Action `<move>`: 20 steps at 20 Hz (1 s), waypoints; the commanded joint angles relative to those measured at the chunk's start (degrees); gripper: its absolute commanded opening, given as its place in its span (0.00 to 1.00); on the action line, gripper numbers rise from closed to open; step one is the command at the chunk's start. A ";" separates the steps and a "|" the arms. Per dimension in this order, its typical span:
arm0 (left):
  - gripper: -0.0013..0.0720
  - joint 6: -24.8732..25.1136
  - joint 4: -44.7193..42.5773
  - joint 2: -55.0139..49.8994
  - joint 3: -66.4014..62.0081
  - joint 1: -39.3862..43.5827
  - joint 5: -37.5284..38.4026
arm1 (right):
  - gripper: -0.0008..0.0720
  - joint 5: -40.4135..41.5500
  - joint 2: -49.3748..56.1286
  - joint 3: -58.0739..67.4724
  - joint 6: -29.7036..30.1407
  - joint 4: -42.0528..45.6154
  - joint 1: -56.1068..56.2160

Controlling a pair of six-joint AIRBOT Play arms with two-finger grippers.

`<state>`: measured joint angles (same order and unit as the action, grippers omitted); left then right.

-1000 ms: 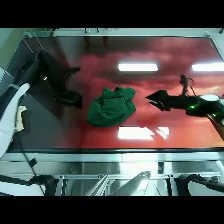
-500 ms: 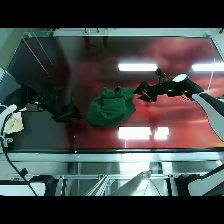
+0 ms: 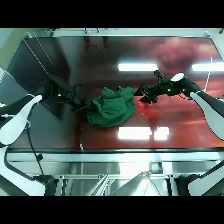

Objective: Fold the shirts.

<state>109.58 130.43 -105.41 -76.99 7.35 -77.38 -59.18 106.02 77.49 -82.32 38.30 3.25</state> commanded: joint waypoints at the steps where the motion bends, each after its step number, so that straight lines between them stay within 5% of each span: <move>1: 0.07 0.07 1.62 -2.05 -5.60 2.71 -1.07 | 0.71 -0.07 0.13 0.09 -0.07 -0.44 -0.52; 10: 0.06 -0.15 1.62 -2.05 -5.70 -0.28 -2.43 | 0.68 4.68 7.28 0.11 7.78 -22.01 2.71; 13: 0.06 -0.63 1.62 -2.05 -5.70 -0.81 -2.78 | 0.13 5.77 7.56 0.66 14.69 -28.30 3.34; 14: 0.06 -0.63 1.62 -2.03 -5.73 -1.20 -2.82 | 0.04 5.01 7.50 1.25 16.57 -30.05 3.13; 20: 0.06 1.29 2.27 7.93 -9.46 -6.45 -11.32 | 0.04 -10.23 -8.87 1.99 23.93 -31.41 -3.23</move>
<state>109.65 132.09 -103.42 -84.71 3.70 -84.93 -61.49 105.54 79.22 -62.63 8.91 3.03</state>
